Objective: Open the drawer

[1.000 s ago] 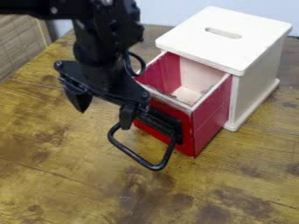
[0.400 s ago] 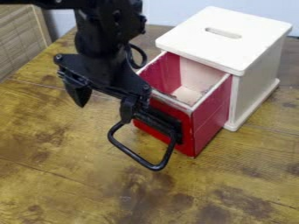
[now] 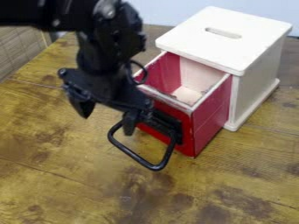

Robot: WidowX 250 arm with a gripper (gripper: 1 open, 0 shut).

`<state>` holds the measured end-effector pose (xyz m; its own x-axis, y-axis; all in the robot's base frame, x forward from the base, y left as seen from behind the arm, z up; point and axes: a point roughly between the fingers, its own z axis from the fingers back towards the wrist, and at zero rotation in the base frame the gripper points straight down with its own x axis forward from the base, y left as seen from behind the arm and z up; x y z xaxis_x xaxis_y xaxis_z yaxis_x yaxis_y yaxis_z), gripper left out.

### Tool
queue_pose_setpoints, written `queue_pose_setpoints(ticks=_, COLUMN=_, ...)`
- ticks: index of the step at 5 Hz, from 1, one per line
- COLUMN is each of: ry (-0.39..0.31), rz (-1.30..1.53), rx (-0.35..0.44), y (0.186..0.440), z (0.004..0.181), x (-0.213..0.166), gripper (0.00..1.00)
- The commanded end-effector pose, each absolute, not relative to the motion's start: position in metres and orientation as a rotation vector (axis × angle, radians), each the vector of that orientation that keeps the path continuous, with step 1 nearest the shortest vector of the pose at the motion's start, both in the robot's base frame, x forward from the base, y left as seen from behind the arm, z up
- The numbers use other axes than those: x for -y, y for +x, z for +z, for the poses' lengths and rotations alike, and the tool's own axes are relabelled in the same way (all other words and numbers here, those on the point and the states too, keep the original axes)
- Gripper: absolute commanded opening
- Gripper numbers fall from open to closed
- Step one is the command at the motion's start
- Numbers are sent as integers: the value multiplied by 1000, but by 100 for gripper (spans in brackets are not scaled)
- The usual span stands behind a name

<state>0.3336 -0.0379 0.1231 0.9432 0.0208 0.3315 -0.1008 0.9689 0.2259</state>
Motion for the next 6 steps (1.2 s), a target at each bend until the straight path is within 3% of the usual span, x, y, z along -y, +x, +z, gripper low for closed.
queue_pose_setpoints(ticks=1, ry=247, rz=149, rx=399, y=332, z=149, x=17, gripper=100)
queue_pose_setpoints(ticks=3, ry=235, rz=157, rx=366, y=341, z=161, x=17, gripper=100)
queue_pose_setpoints(ticks=4, ry=230, rz=108, rx=369, y=351, z=154, x=26, gripper=100)
queue_pose_setpoints(ticks=6, ry=230, rz=57, rx=471, y=335, z=160, x=18, gripper=100)
